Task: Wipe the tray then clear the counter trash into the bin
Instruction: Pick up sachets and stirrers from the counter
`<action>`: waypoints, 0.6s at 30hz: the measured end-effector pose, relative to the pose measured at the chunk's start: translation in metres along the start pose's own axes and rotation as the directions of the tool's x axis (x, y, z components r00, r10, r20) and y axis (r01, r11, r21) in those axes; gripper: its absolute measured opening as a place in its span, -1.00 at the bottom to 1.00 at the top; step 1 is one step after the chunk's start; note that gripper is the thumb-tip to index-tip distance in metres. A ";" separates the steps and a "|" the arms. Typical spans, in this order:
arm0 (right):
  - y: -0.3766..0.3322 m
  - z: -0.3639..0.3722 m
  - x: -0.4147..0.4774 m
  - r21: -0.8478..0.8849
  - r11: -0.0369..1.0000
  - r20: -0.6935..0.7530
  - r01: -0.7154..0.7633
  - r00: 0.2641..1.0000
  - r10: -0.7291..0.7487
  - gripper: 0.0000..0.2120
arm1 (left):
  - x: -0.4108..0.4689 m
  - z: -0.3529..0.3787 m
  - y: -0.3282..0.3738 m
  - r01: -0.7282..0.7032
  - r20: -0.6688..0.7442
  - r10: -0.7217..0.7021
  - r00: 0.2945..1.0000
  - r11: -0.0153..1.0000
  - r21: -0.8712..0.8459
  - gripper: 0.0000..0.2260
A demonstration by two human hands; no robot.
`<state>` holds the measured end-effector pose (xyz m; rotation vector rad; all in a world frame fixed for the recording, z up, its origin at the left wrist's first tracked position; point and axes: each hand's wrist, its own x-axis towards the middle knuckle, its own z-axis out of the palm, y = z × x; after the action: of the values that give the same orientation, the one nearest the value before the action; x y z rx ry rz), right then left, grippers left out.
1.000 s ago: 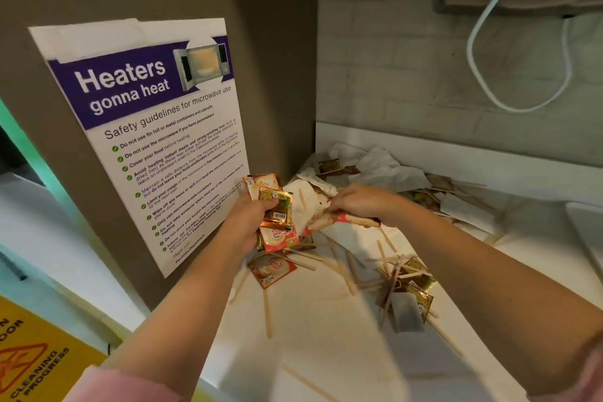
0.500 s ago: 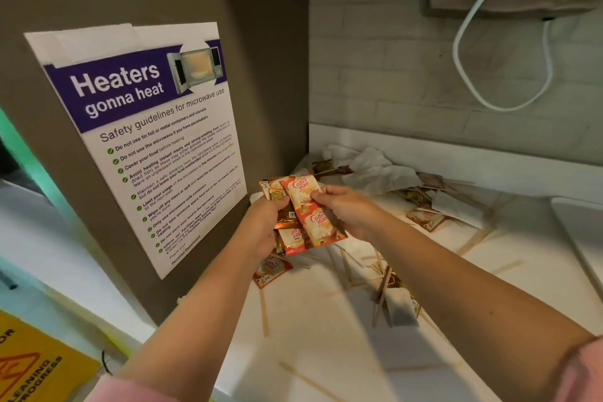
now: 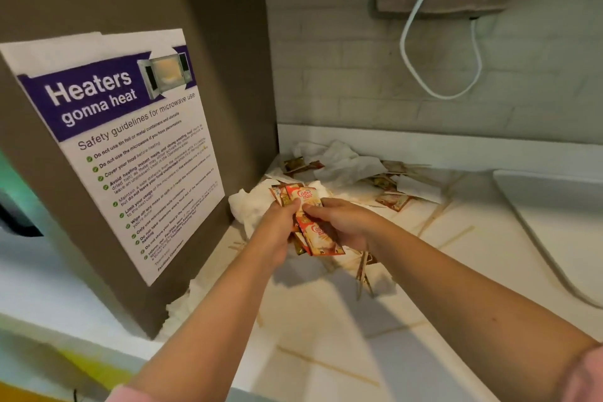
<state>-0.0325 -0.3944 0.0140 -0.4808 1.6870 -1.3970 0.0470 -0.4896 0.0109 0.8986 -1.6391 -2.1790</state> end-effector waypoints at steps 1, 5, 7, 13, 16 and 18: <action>0.002 -0.003 -0.005 0.015 1.000 -0.003 -0.001 1.000 0.001 -0.67 | -0.003 0.003 -0.002 -0.005 0.010 0.004 1.000 1.000 0.019 -0.79; 0.011 -0.014 -0.028 0.069 0.997 -0.067 0.019 0.998 -0.014 -0.69 | -0.015 0.016 -0.008 0.031 0.067 -0.033 0.997 0.999 0.031 -0.85; 0.020 -0.021 -0.041 0.081 0.996 -0.108 0.027 0.994 -0.018 -0.73 | -0.024 0.022 -0.014 0.061 0.116 -0.064 0.991 0.998 0.023 -0.83; 0.038 -0.048 -0.085 0.127 0.991 -0.114 0.033 0.993 -0.018 -0.88 | -0.058 0.051 -0.028 0.048 0.268 -0.045 0.962 0.999 -0.007 -0.85; 0.046 -0.059 -0.110 0.140 0.990 -0.110 0.028 0.994 -0.013 -0.86 | -0.076 0.069 -0.035 0.005 0.282 -0.016 0.959 0.999 0.040 -0.79; 0.054 -0.068 -0.129 0.147 0.989 -0.111 0.026 0.994 -0.010 -0.80 | -0.092 0.085 -0.045 -0.010 0.282 -0.009 0.959 0.998 0.068 -0.75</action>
<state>-0.0039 -0.2416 0.0113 -0.3420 1.6537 -1.5739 0.0720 -0.3593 0.0119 0.6241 -1.8499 -2.3519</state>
